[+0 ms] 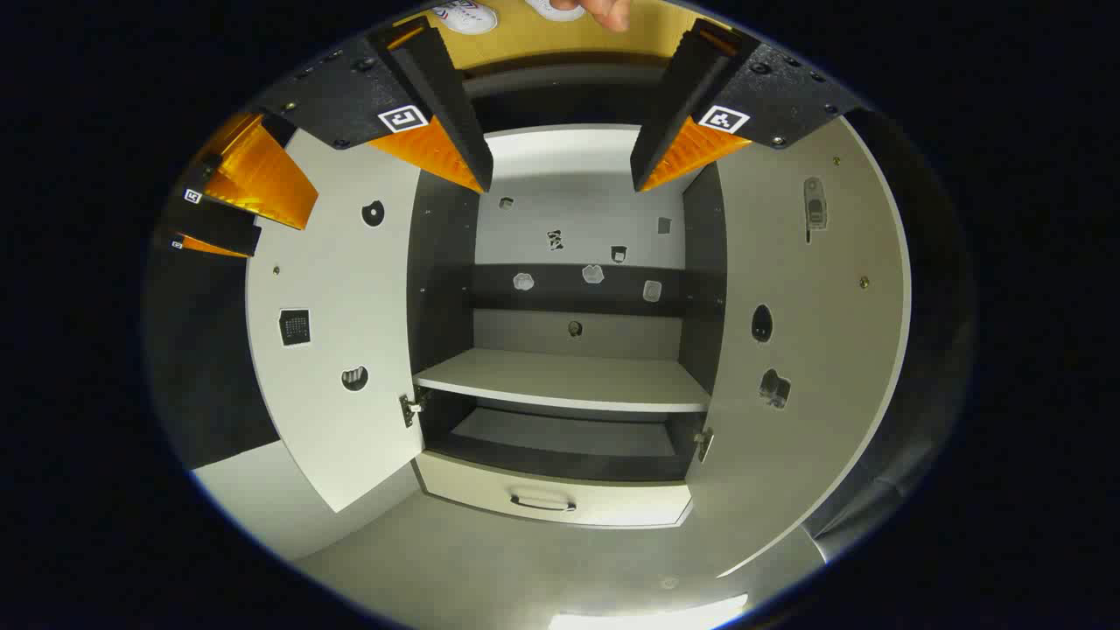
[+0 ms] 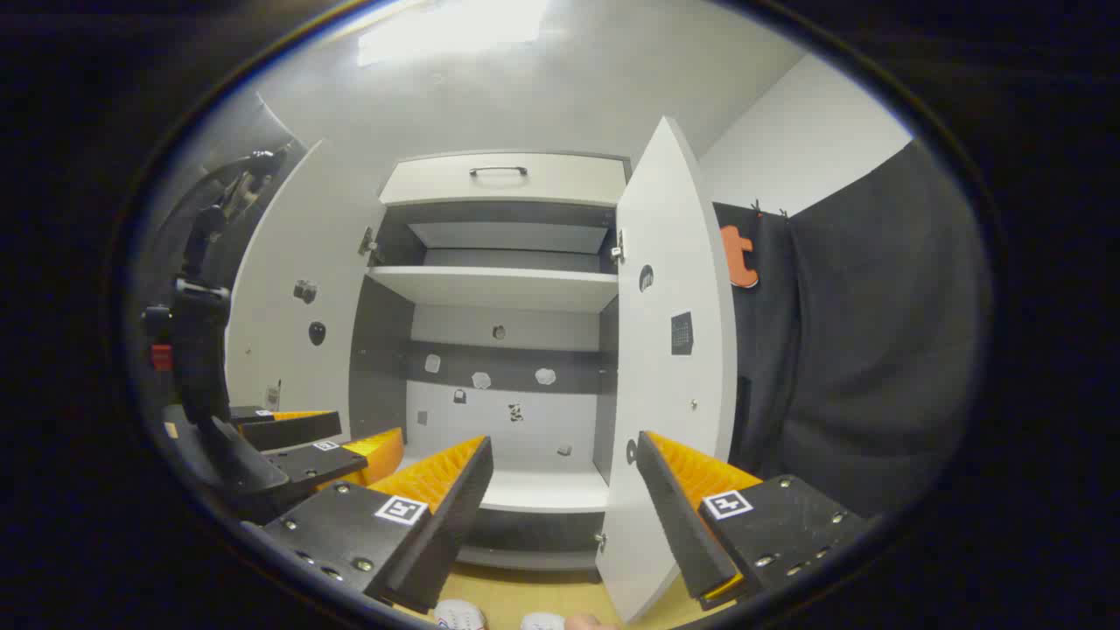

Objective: Grab one shoe with the right hand and put it into the shoe cabinet, grab the other shoe with the left hand and put it into the shoe cabinet; then close the right door with the right hand and the left door with the left hand.

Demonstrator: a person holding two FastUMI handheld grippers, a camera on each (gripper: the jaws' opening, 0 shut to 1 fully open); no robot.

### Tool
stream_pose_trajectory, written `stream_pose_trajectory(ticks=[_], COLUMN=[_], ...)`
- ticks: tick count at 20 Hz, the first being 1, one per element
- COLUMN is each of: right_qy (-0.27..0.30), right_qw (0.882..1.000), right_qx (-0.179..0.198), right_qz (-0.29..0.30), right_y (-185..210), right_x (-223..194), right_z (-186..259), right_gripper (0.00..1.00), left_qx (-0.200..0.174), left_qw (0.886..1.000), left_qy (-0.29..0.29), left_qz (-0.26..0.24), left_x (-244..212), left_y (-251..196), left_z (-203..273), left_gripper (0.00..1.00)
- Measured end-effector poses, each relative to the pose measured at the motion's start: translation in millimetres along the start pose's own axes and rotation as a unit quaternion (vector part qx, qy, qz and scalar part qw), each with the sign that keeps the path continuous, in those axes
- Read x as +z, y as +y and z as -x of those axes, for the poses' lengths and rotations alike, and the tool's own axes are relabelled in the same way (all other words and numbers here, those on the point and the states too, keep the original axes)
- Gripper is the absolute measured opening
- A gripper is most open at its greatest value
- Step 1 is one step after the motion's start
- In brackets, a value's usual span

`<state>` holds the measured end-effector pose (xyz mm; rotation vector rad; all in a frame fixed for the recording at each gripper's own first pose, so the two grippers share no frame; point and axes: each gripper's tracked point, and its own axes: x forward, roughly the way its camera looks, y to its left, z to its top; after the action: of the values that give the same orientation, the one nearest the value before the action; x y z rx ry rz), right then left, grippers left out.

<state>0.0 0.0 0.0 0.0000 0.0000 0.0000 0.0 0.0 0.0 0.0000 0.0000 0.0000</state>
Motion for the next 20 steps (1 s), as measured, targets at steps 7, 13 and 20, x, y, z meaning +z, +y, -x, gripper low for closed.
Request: stream_pose_trajectory(ticks=[7,13,20], right_qy=[0.011,0.023,0.042], right_qw=[1.000,1.000,0.999], right_qx=[-0.005,-0.004,-0.003], right_qz=[-0.004,-0.005,-0.014], right_y=[0,5,8], right_x=[-5,-11,-29], right_z=[2,2,-4], right_gripper=[0.99,0.99,0.99], left_qx=[0.004,0.015,0.043], left_qw=[1.000,1.000,0.999], left_qy=[0.011,0.012,0.019], left_qz=[0.001,-0.002,-0.007], left_x=[-6,-7,-14], left_y=[6,16,42], left_z=[2,5,9], left_gripper=[0.96,0.96,0.96])
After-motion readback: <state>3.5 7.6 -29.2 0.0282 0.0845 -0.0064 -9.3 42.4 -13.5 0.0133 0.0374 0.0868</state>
